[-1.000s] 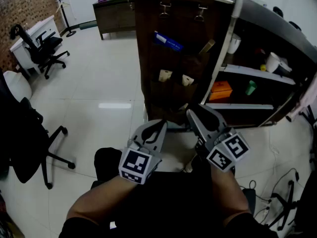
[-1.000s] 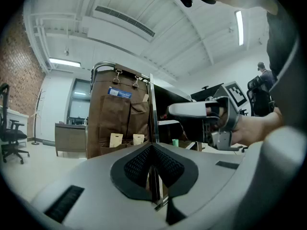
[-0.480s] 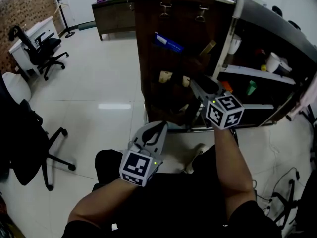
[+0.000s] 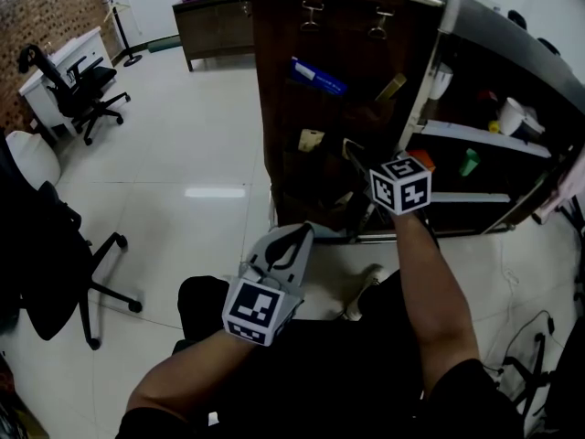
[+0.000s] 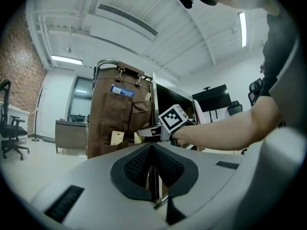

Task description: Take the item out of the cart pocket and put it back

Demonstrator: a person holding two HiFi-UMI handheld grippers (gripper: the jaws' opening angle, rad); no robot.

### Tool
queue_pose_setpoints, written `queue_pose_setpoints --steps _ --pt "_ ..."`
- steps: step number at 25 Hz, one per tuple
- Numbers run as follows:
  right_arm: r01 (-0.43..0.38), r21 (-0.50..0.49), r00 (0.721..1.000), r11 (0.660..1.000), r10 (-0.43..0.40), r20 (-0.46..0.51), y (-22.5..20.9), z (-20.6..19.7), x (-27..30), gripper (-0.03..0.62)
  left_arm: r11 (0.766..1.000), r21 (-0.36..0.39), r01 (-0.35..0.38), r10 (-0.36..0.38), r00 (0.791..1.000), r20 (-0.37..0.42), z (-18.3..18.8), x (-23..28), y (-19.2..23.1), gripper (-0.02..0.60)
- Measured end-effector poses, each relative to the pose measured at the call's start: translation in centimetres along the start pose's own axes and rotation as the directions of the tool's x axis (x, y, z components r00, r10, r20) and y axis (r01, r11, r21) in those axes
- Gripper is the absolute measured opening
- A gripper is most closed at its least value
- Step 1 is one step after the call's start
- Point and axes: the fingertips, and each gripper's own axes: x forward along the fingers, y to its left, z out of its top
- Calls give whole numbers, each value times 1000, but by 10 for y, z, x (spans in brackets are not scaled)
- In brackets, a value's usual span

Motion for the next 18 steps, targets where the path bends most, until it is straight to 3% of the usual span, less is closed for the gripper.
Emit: queue_pose_setpoints --steps 9,13,18 --pt "-27 -32 996 999 24 -87 4 -24 14 169 1000 3 -1 1 1000 0 0 1 0 0" --pt "-57 -14 993 998 55 -107 9 -34 16 103 1000 -2 2 -2 1000 -1 0 1 0 0" --pt "-70 -32 993 997 67 -93 16 -26 11 74 1000 2 3 -3 1000 -3 0 1 0 0"
